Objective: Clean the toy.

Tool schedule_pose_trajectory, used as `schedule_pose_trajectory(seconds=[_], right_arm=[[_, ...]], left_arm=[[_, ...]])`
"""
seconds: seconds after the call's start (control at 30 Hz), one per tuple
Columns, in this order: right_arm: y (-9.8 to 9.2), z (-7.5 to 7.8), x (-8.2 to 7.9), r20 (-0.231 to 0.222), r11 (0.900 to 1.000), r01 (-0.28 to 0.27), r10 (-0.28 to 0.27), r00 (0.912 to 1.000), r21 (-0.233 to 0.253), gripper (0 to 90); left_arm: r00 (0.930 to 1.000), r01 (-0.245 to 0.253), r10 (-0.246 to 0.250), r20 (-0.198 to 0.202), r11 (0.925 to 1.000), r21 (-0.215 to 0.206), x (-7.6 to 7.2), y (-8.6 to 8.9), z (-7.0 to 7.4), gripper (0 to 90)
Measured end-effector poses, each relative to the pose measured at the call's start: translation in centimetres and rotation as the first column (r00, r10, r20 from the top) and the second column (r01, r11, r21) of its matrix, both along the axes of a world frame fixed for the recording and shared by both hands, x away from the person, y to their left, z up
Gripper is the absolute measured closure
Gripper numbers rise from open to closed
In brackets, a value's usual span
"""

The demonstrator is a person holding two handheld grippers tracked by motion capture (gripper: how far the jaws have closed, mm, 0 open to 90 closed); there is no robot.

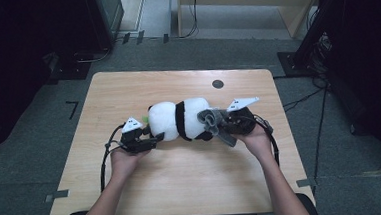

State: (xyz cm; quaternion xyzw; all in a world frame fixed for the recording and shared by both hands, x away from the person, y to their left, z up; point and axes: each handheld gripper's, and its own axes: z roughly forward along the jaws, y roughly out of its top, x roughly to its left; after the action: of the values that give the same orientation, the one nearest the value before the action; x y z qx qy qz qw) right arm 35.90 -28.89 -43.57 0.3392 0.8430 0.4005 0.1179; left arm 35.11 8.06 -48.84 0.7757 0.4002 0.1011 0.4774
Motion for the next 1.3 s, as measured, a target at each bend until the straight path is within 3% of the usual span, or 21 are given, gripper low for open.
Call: schedule_pose_trajectory(seconds=[0.2,0.27,0.5,0.67,0.77,0.93,1.07,1.3], right_arm=[[0.2,0.0,0.0,-0.012,1.000,0.014,-0.014,0.9998,0.002,73.6],[0.4,-0.5,0.1,-0.036,0.999,0.027,-0.026,0.9990,0.023,74.2],[1.2,-2.3,0.2,-0.067,1.000,0.016,-0.014,0.9976,0.016,74.2],[0.6,-1.3,0.1,-0.095,1.000,0.011,-0.009,0.9954,0.027,75.1],[0.5,-0.3,-0.3,-0.082,1.000,-0.002,0.005,0.9966,0.026,75.9],[0.8,1.4,-1.4,-0.057,0.997,-0.046,0.050,0.9971,0.069,76.9],[2.3,2.4,-2.2,-0.051,0.993,-0.100,0.104,0.9933,0.067,77.0],[6.3,2.0,-2.6,-0.071,0.982,-0.187,0.187,0.9797,0.013,77.0]], left_arm=[[1.0000,0.002,-0.002,0.002,1.0000,0.000,0.0,0.0,0.0,40.3],[1.0000,0.001,-0.001,0.003,1.0000,0.002,0.0,0.0,-0.1,40.6],[1.0000,-0.001,0.002,-0.004,1.0000,0.008,0.1,0.0,-0.1,41.1],[1.0000,-0.005,0.005,-0.008,1.0000,0.005,0.1,0.1,-0.1,41.1],[1.0000,-0.004,0.004,-0.005,1.0000,0.008,0.1,0.1,0.0,41.5],[1.0000,-0.004,0.004,-0.001,0.9999,0.011,0.1,0.0,0.0,41.8],[1.0000,-0.006,0.006,0.001,0.9999,0.011,0.0,0.0,0.1,42.0],[0.9999,-0.004,0.004,-0.009,0.9998,0.019,0.1,-0.1,0.3,43.1]])
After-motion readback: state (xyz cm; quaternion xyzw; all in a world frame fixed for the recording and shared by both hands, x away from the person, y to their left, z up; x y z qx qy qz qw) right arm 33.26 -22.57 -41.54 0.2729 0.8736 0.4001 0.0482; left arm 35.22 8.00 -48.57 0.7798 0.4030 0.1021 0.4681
